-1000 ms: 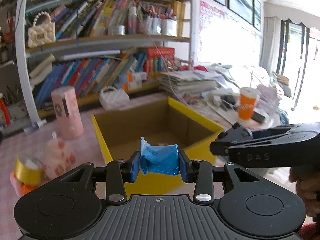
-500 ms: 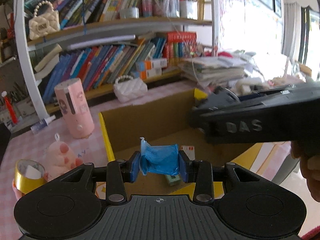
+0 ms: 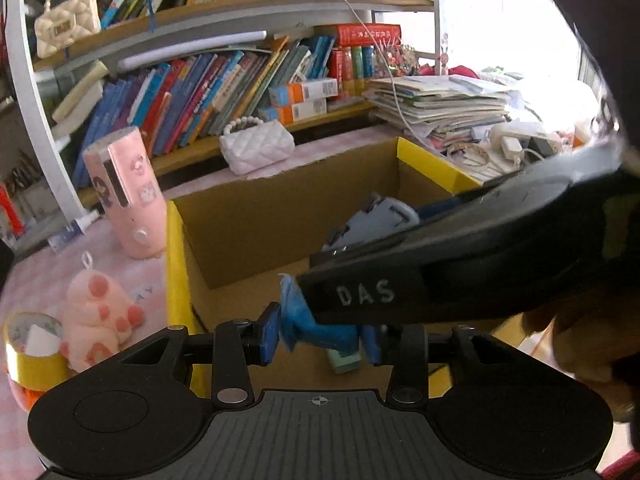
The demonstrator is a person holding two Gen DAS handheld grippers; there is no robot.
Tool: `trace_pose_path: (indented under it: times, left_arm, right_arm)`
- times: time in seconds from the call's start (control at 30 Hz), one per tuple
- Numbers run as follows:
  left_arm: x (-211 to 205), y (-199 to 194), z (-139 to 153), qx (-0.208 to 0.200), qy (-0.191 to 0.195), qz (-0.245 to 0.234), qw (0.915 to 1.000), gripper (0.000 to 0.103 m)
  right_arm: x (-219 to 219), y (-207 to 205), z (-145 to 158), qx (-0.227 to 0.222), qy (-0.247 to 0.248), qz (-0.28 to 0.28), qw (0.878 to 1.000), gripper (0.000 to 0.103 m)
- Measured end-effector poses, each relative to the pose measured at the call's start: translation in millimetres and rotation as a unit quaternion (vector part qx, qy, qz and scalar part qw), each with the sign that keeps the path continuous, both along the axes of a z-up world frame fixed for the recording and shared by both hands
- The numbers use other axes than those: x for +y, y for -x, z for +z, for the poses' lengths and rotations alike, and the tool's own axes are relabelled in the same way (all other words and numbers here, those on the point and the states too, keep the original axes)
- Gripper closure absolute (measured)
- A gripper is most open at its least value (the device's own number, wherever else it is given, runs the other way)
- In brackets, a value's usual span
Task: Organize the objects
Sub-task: 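Lower both tools into the yellow box and open them to release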
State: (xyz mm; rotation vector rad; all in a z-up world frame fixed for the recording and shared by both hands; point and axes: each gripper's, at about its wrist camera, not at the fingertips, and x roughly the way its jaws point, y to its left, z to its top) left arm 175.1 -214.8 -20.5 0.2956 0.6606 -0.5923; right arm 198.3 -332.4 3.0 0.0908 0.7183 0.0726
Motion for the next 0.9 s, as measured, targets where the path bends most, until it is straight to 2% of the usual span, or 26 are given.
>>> trace_pose_path:
  times: [0.17,0.3,0.4,0.47,0.57,0.73,0.8,0.9]
  left_arm:
    - [-3.4,2.1,0.0,-0.009,-0.002,-0.002,1.0,0.06]
    - [-0.5,2.8,-1.2,-0.009,-0.005,0.012,0.9999,0.046]
    - [6.4,2.1,0.6,-0.004,0.005,0.027,0.9996,0.045]
    - [10.5,4.1,4.1,-0.009,0.013,0.032,0.9994,0.04]
    - [16.3,11.5,10.0,-0.03,0.016,0.039,0.9987,0.028]
    - [30.8,28.2,21.4,-0.048,0.032,0.039,0.9976,0.027]
    - [37.5,35.3,25.6,-0.056,0.039,0.041,0.9968,0.021]
    - [48.4,46.4,31.1,-0.07,0.047,0.048,0.9953,0.019]
  right_arm:
    - [-4.0,-8.9,-10.7,0.021,-0.002,0.005,1.0,0.038]
    - [-3.2,-13.7,-14.5,0.027,0.003,0.01,1.0,0.038]
    - [-0.5,-13.8,-14.6,0.022,0.012,0.013,1.0,0.037]
    - [0.2,-12.1,-13.7,0.02,0.017,0.01,1.0,0.032]
    - [-1.6,-6.2,-7.3,0.007,0.01,0.001,1.0,0.027]
    - [-1.5,16.6,11.6,-0.029,0.015,-0.028,0.999,0.025]
    - [-0.8,30.5,17.7,-0.047,0.019,-0.04,0.998,0.025]
    - [1.7,50.0,24.1,-0.064,0.029,-0.057,0.996,0.025]
